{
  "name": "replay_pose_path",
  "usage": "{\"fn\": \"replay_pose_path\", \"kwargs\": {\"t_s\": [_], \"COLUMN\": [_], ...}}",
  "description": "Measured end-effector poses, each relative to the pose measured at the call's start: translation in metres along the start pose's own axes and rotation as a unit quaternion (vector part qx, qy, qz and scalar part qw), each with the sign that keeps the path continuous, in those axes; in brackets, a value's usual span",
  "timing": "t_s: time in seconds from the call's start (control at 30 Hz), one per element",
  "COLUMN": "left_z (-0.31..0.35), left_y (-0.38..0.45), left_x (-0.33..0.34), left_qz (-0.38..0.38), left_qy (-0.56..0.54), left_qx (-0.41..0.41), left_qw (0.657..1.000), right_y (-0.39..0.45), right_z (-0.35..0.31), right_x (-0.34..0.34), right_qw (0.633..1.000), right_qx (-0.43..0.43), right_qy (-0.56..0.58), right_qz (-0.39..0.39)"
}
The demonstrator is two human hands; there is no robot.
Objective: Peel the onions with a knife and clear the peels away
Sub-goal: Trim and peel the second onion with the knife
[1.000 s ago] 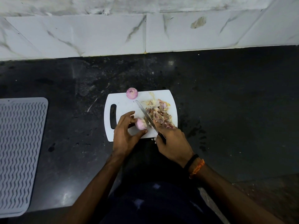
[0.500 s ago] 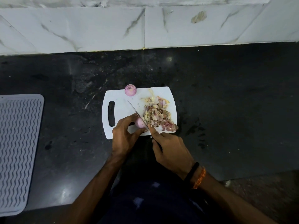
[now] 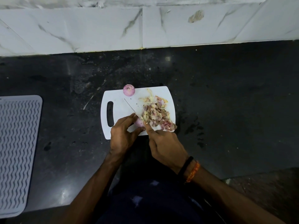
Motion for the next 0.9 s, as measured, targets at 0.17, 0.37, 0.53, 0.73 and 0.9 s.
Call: {"fn": "replay_pose_path", "kwargs": {"t_s": [0.17,0.37,0.53,0.73,0.9], "left_z": [0.001,0.004,0.003,0.010,0.006], "left_y": [0.001,0.005,0.005,0.006,0.005], "left_x": [0.002,0.000,0.003,-0.007,-0.005], "left_qz": [-0.012,-0.009,-0.023,0.011,0.017], "left_qy": [0.005,-0.009,-0.003,-0.050,-0.092], "left_qx": [-0.004,-0.010,-0.003,-0.021,-0.053], "left_qw": [1.000,1.000,1.000,0.998,0.994], "right_y": [-0.011,0.001,-0.006,0.000,0.004], "right_z": [0.000,0.003,0.007,0.009,0.015], "right_x": [0.004,0.010,0.006,0.006,-0.001], "right_qw": [0.999,1.000,0.999,0.999,0.999], "right_qx": [-0.014,0.000,-0.016,-0.016,-0.006], "right_qy": [-0.036,-0.016,-0.026,-0.035,0.023], "right_qz": [-0.010,0.016,0.012,-0.005,0.026]}}
Point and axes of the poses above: each hand's wrist, its own y-axis towards the middle knuckle, its own x-axis out of the palm, z = x × y, the point moved 10 cm from there along y, towards the middle knuckle, and after that the axes turned 5 degrees about y, right-handed, at the moved point
